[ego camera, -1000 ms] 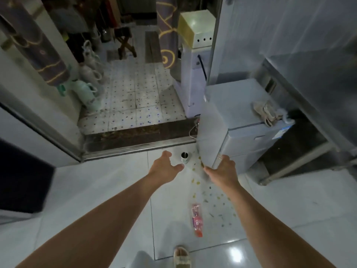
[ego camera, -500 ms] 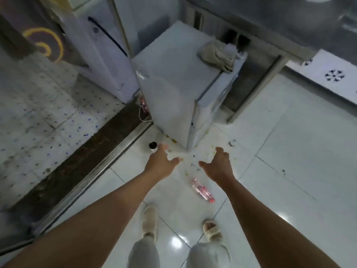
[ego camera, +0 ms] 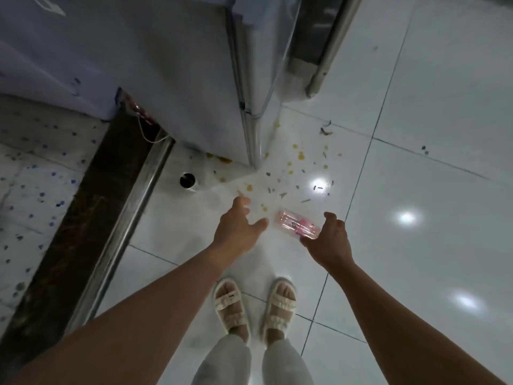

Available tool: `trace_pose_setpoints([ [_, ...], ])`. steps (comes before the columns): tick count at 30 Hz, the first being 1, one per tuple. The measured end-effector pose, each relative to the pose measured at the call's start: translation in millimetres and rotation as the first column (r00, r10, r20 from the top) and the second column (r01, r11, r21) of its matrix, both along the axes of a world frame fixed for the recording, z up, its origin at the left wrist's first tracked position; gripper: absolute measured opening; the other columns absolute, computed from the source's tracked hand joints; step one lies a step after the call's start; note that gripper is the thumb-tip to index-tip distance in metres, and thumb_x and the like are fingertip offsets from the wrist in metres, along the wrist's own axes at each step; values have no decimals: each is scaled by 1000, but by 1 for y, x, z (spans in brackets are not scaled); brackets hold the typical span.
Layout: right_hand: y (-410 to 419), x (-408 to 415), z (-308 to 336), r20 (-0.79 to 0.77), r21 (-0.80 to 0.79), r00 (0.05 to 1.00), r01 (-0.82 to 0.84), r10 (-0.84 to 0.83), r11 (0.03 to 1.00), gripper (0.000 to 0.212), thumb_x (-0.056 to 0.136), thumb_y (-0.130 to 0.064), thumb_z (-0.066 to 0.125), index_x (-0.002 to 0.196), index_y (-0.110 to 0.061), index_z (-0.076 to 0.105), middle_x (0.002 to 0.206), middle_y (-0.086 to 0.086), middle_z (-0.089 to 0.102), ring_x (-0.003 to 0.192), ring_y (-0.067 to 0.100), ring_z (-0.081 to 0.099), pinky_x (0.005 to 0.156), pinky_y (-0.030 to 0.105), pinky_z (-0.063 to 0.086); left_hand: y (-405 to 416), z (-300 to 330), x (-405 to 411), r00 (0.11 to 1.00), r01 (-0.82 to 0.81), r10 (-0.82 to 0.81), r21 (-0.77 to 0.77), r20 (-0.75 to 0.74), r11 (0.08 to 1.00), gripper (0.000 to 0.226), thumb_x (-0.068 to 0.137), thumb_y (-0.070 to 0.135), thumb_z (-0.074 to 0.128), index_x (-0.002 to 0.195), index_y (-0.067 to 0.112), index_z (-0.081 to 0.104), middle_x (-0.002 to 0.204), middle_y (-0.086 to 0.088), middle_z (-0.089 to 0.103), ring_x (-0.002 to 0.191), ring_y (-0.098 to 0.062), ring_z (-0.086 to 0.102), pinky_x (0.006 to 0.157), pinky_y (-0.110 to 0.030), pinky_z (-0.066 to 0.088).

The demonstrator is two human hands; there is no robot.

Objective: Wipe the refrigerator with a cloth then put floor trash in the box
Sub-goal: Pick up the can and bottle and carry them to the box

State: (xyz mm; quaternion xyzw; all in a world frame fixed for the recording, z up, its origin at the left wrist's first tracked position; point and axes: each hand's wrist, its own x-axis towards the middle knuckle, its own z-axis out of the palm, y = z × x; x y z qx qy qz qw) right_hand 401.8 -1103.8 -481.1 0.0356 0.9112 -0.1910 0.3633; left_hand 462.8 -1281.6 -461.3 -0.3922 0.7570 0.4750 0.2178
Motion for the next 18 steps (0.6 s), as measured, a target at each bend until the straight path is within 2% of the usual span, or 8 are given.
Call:
trace_pose_setpoints([
  [7,13,8,-175,2,36,999,-33,33,999,77,73,-23,77,135,-9,34,131,16,45,119,33,46,91,41,47,6,-160,-6,997,65,-64,-38,40,997,59,81,38,67,130,21,39,129,-1,54,108,-17,55,92,-34,48],
  [11,12,7,-262,-50,72,994,-92,95,993,79,72,-24,77,137,-10,33,134,13,45,121,31,44,97,38,41,4,-241,-7,994,105,-105,-54,19,993,59,80,37,67,130,20,39,129,-2,53,109,-17,56,86,-30,47],
  [18,11,4,-366,-154,240,964,-175,216,955,83,69,-13,74,138,-15,27,141,7,32,131,27,30,112,39,24,-6,-333,-5,989,148,-149,-76,-10,986,59,79,39,66,129,21,40,125,1,55,96,-10,52,80,-26,43],
])
